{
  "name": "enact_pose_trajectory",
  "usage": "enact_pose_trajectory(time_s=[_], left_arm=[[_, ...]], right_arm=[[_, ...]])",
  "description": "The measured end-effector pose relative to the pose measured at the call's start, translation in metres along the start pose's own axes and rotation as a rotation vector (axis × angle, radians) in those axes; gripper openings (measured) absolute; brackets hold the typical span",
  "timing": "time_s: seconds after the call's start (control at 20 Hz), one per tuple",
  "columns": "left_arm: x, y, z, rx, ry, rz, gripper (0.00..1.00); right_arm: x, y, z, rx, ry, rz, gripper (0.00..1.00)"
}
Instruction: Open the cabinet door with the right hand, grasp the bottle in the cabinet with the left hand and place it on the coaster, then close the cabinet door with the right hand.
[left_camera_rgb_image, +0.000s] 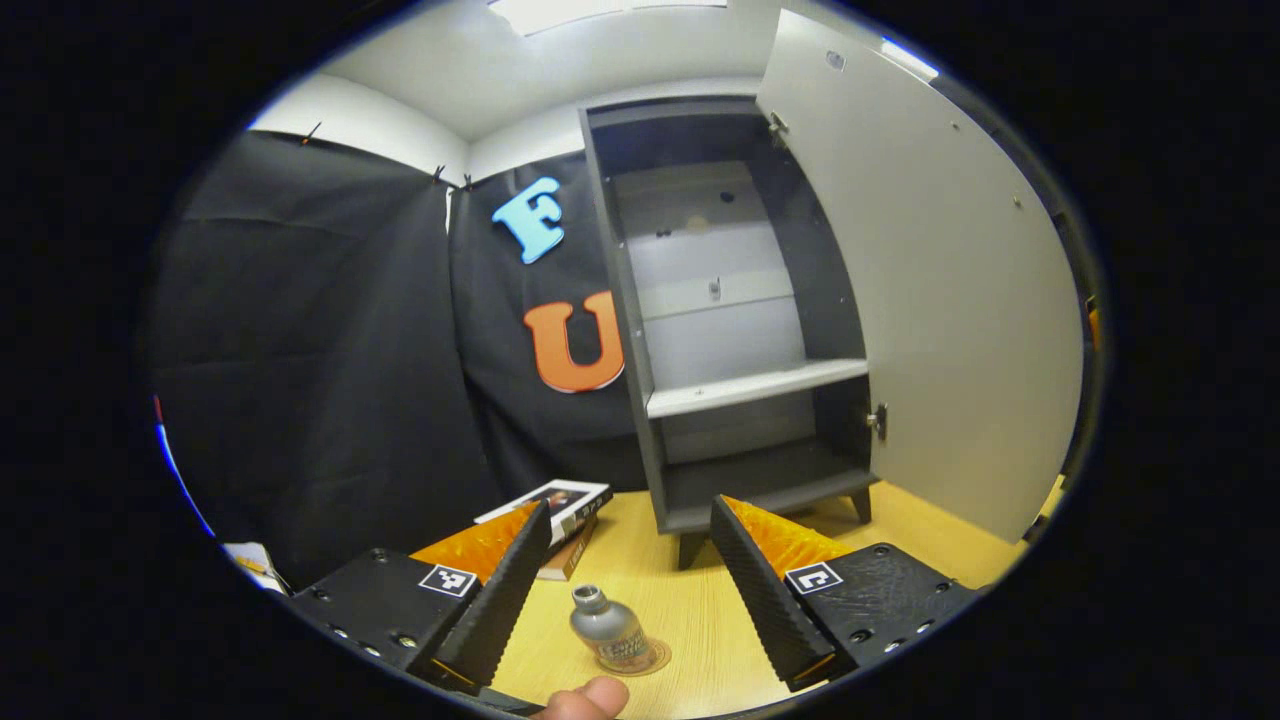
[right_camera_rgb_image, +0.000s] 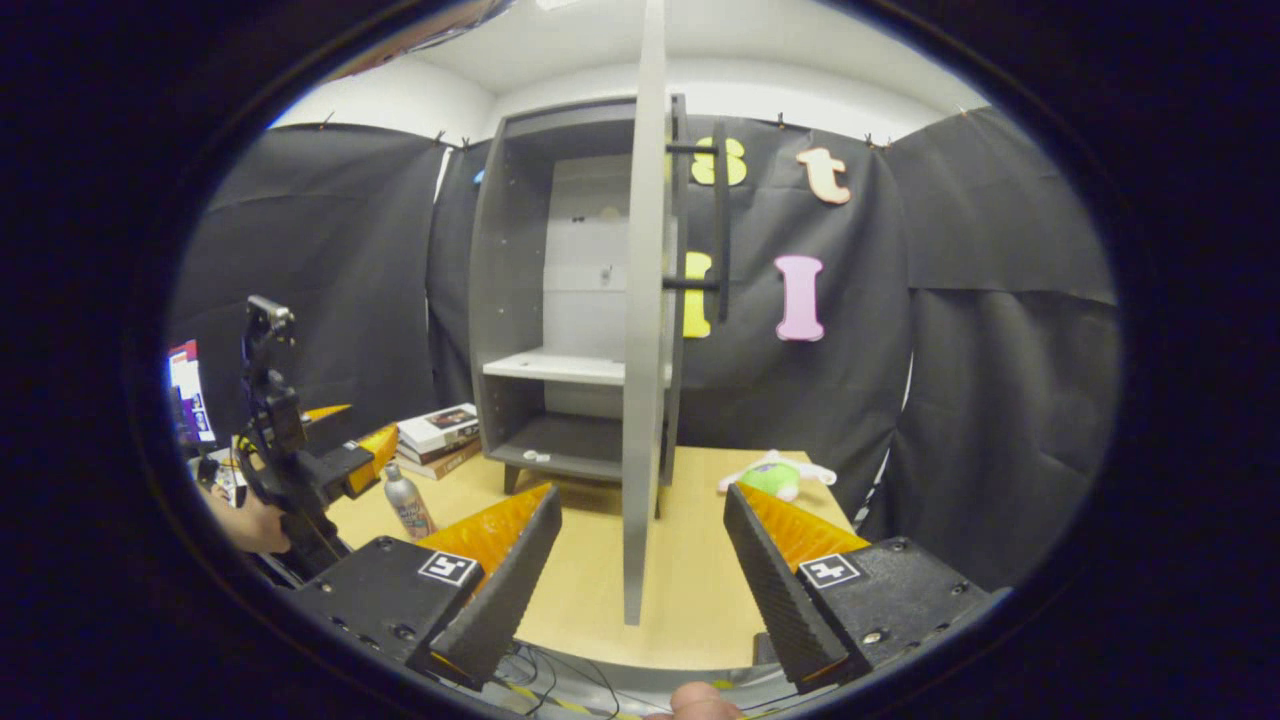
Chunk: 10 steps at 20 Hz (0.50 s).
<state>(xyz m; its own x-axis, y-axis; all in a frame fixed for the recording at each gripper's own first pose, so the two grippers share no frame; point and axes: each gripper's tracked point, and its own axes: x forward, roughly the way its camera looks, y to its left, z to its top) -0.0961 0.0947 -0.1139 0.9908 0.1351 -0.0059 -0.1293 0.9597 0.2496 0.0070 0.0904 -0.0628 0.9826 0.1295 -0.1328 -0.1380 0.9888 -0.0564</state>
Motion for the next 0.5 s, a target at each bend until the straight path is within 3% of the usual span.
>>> enact_pose_trajectory(time_s=[0.1, 0.25, 0.5], left_arm=[[-0.004, -0.009, 0.048, 0.005, 0.001, -0.029, 0.96], [-0.009, -0.007, 0.103, -0.032, -0.017, -0.076, 0.96], [0.002, -0.013, 0.138, -0.191, -0.017, -0.240, 0.96]], right_arm=[[-0.010, -0.016, 0.038, -0.006, -0.077, -0.031, 1.00], [-0.017, -0.051, 0.093, 0.016, -0.176, -0.148, 1.00], [0.007, -0.042, 0.119, 0.055, -0.134, -0.172, 1.00]])
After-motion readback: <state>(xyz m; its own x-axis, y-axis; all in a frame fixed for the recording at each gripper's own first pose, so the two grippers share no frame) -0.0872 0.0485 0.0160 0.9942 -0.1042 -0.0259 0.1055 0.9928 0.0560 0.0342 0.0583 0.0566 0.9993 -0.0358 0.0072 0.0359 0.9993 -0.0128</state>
